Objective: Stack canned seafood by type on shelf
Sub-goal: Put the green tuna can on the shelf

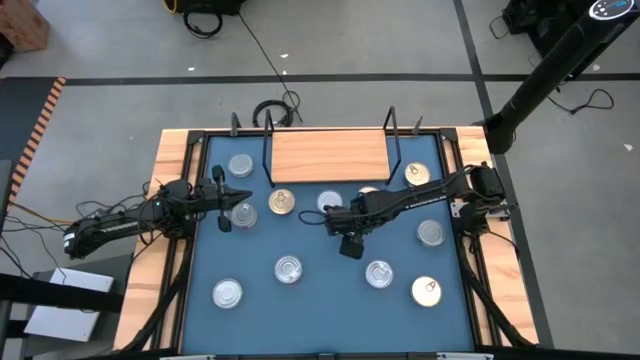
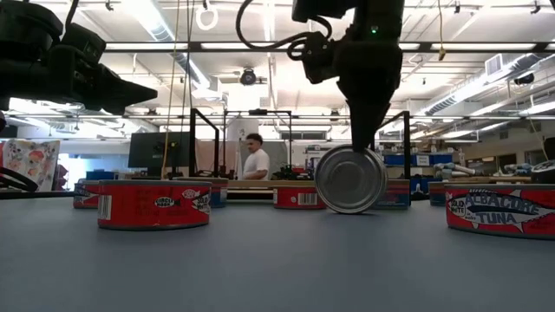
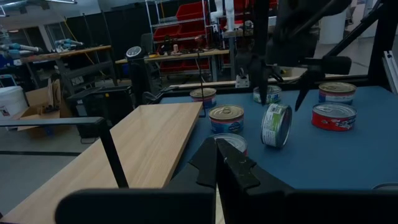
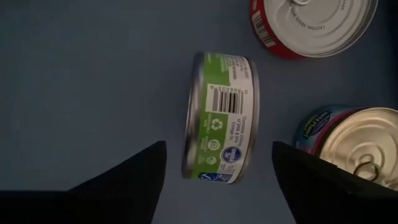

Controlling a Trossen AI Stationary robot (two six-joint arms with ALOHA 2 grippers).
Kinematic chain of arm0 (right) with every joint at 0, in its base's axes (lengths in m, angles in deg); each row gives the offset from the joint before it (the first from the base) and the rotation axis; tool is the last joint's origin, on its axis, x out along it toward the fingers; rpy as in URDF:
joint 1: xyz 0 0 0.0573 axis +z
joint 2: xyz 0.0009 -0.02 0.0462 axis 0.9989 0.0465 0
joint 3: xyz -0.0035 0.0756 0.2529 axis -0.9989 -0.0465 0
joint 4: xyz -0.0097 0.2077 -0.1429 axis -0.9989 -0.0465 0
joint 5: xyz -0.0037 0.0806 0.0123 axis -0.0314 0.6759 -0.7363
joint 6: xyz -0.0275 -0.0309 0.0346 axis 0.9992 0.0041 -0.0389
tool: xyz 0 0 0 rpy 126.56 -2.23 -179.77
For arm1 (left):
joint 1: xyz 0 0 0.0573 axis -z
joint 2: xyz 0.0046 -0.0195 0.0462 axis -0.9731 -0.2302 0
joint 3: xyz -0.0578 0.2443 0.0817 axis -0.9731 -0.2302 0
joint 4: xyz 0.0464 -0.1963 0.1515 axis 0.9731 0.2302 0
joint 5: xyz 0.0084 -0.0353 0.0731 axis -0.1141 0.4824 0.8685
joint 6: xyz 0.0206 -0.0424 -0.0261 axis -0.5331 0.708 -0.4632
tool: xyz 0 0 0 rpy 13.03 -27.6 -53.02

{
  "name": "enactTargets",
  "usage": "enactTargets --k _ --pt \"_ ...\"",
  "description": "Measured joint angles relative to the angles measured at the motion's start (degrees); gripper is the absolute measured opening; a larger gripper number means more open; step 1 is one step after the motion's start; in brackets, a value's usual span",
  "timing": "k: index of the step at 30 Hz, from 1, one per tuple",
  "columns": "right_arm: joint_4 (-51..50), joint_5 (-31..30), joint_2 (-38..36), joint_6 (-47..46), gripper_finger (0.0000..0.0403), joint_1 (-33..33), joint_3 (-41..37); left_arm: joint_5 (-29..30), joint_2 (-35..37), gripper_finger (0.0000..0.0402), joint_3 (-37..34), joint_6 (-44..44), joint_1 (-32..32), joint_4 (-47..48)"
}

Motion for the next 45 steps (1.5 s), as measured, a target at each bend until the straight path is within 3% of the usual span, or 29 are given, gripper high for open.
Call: enactTargets --k 10,18,33,45 --pt "6.48 -0.03 0.0 -0.03 0.0259 -0.06 -3.42 0.0 0.0 0.0005 -0.01 0.02 0.01 0.2" --pt "7.08 0.47 0.0 -0.01 0.0146 -0.27 -3.4 0.0 0.0 0.0005 0.01 0.0 -0.01 0.52" --pt "5.96 2.95 0.09 5.54 0.0145 -0.47 0.2 0.0 -0.2 0.0005 0.01 1.9 -0.01 -1.71" --pt "0.28 -1.16 0.09 11.12 0.0145 -0.19 7.62 0.0 -0.31 0.0005 1.11 1.8 -0.01 -2.66"
